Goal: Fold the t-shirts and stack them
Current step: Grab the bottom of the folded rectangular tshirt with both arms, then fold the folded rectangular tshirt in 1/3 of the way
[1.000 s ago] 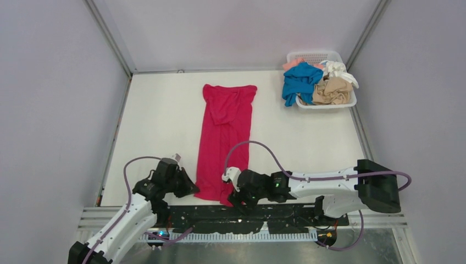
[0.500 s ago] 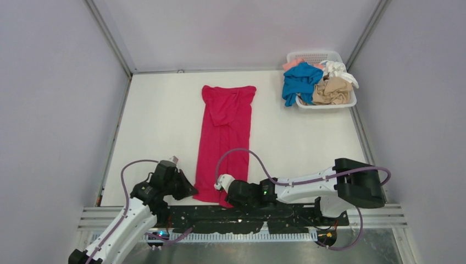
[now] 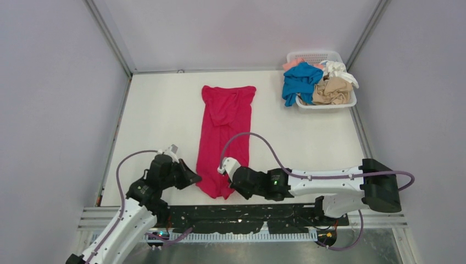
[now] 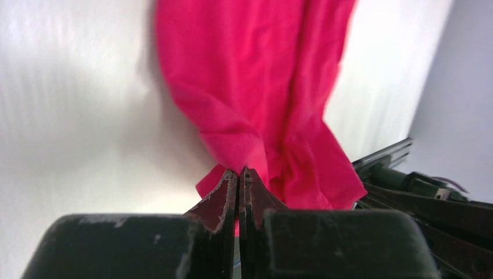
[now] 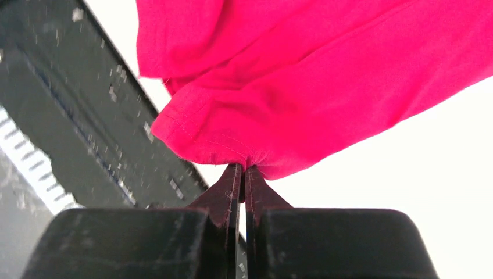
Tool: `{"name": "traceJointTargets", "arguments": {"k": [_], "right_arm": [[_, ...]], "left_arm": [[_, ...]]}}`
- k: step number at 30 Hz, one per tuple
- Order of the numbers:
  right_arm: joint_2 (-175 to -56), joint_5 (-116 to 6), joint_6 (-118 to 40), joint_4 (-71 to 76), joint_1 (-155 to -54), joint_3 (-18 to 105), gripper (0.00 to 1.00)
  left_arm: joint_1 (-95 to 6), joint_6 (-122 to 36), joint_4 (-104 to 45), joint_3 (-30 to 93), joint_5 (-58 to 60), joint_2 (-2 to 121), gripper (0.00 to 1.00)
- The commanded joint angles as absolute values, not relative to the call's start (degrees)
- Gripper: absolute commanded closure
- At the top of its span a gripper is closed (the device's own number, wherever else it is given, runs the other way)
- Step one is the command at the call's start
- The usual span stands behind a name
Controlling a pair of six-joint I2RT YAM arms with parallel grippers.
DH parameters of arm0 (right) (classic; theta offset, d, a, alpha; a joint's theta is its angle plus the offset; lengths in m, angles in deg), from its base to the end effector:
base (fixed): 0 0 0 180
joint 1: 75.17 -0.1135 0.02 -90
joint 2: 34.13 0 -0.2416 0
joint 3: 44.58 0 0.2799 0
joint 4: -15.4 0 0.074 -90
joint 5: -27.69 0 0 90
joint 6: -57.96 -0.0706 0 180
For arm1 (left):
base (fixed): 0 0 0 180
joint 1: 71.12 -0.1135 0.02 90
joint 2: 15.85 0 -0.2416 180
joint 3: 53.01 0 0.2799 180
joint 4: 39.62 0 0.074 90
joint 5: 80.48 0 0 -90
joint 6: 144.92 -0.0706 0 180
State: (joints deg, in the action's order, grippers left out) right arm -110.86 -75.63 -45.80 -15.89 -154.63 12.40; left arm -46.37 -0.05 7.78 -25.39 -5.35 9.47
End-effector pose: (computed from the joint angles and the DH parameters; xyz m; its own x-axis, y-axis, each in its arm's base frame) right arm 0.0741 0.3094 0.1431 -0.3594 -0.6663 -0.6533 -0.8697 0.4931 -0.0244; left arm 0.1574 -0.0925 0.1273 -0.8356 -0.4852 -0.2575 -0.1986 0.7040 -0.6819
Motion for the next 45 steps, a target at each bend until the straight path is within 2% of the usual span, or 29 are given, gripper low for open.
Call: {"name": "traceJointTargets", "arguments": {"k": [1, 7, 13, 19, 31, 41, 43, 44, 45], "right_arm": [[-108.58, -79.73, -40.54, -16.06, -148.87, 18.21, 0.94], [-112.44, -78.75, -37.56, -12.36, -141.07, 24.19, 0.94], [-115.38, -80.29, -34.33, -10.74, -133.80, 28.16, 0.94], [-121.33, -79.20, -32.43, -7.75, -127.88, 33.69, 0.94], [-131.98, -73.15, -28.86, -3.87, -118.66, 41.33, 0.94], [-140.25, -67.49, -28.95, -2.37, -114.30, 45.20, 0.94], [-141.83, -67.18, -29.16, -2.35, -113.88, 46.06, 0.94], [-142.30, -67.21, -29.19, -2.52, -113.61, 46.80, 0.93], [-143.18, -67.18, -29.31, -2.91, -113.46, 47.11, 0.87]], "left_arm": [[-46.16, -2.12, -3.92, -18.94, -4.18, 14.27, 0.97], [-46.25, -2.35, -12.91, -9.00, -3.52, 29.74, 1.00], [-46.67, -6.14, -7.15, 4.50, 4.54, 43.42, 1.00], [-48.40, -7.48, -5.21, 14.38, 5.97, 54.23, 1.00], [-53.01, -8.71, -3.00, 26.91, 2.41, 72.48, 1.00], [-55.20, -8.21, 0.07, 31.31, 5.73, 80.32, 1.00], [-55.33, -8.21, 0.87, 32.00, 6.24, 81.34, 0.87], [-55.43, -8.50, 1.00, 32.42, 6.01, 81.99, 0.78], [-55.55, -8.77, 1.16, 32.79, 5.36, 82.61, 0.65]]}}
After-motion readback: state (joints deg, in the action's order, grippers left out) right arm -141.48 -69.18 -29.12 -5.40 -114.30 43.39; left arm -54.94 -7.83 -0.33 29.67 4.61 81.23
